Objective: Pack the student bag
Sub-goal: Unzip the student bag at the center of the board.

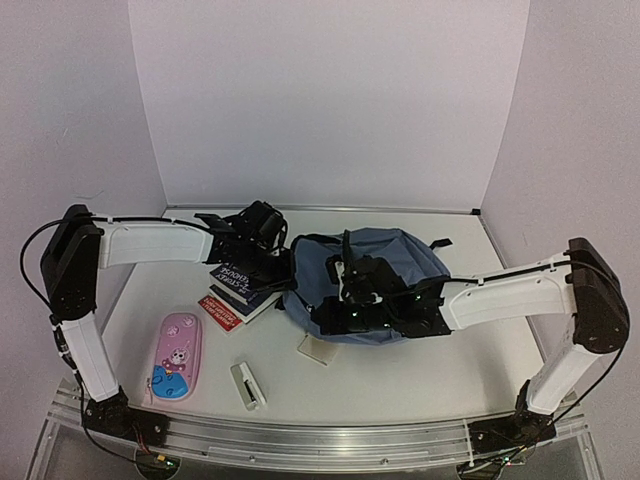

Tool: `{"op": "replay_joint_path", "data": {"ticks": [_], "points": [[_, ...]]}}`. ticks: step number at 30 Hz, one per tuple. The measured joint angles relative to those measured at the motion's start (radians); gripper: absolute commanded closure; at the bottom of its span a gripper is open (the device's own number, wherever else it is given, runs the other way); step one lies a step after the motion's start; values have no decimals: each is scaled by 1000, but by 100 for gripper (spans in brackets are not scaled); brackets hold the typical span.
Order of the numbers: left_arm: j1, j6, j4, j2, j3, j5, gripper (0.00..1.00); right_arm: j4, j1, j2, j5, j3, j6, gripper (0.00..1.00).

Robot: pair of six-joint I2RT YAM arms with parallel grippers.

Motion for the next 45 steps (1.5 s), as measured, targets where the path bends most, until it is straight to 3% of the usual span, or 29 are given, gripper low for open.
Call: {"op": "replay_joint_path", "data": {"ticks": [16, 35, 45], "points": [[144, 28, -25, -204, -179, 11, 100, -68, -9, -41, 60, -16, 29, 100], [199, 27, 5, -228, -225, 68, 100, -99, -9, -113, 79, -105, 89, 100], [225, 41, 59, -241, -265, 93, 100, -195, -9, -182, 99, -105, 80, 100]]}}
